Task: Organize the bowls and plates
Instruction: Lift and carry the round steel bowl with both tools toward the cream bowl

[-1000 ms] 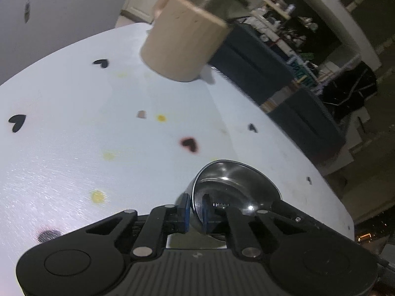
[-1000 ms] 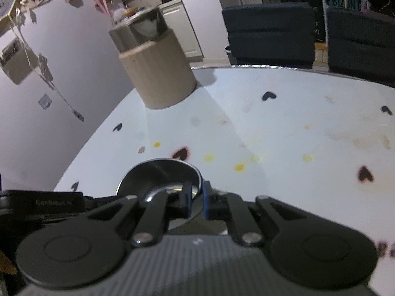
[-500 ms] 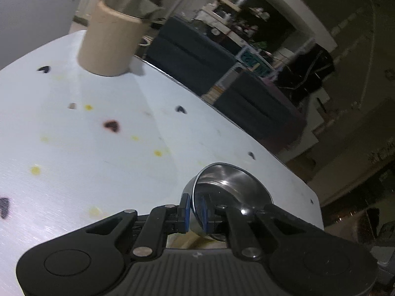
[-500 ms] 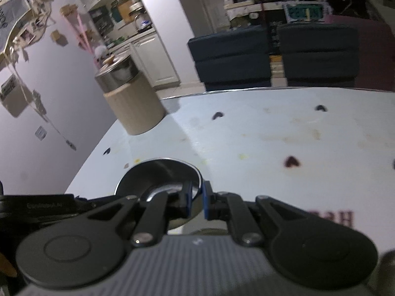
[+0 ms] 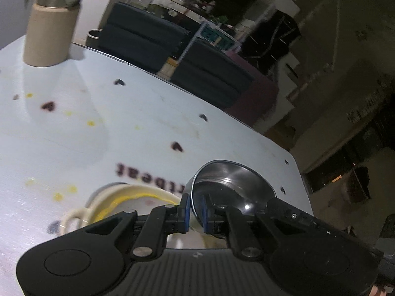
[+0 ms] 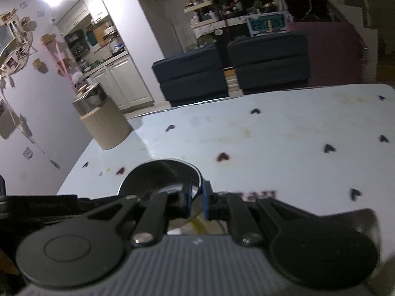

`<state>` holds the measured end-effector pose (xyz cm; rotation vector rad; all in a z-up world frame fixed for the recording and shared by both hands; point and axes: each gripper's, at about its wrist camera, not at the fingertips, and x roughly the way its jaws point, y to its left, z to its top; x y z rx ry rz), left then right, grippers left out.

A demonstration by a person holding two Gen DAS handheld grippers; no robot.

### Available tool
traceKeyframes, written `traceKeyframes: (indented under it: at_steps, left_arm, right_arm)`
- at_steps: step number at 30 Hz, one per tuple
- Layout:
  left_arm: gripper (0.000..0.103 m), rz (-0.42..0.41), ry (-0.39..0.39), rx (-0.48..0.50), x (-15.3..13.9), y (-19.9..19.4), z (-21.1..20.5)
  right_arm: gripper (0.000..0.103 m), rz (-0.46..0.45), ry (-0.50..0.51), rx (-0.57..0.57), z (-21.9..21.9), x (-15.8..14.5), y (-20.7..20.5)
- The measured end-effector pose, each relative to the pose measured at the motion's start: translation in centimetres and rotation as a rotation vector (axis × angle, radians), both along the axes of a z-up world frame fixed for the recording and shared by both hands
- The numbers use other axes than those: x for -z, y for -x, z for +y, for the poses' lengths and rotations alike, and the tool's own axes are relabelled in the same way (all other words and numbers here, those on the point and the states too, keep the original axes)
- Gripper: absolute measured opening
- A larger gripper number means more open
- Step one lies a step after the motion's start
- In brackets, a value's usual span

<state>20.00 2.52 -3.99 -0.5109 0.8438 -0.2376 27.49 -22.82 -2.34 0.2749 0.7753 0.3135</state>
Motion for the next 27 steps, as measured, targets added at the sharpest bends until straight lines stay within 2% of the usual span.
traceKeyframes:
  at_steps: [12, 20, 27]
  left_arm:
    - [0.011, 0.011, -0.035, 0.148, 1.5, -0.7, -7.2]
    - [0.012, 0.056, -0.033, 0.212, 3.4, -1.0, -10.9]
    - [0.014, 0.091, -0.044, 0.275, 4.9, -1.4, -13.7]
  right_arm:
    - [0.011, -0.016, -0.036, 0.117, -7.1, 0.5, 2.9]
    - [0.011, -0.003, -0.039, 0.179, -10.0, 1.0, 3.9]
    - [0.011, 0.014, -0.022, 0.223, -10.8, 1.7, 3.8]
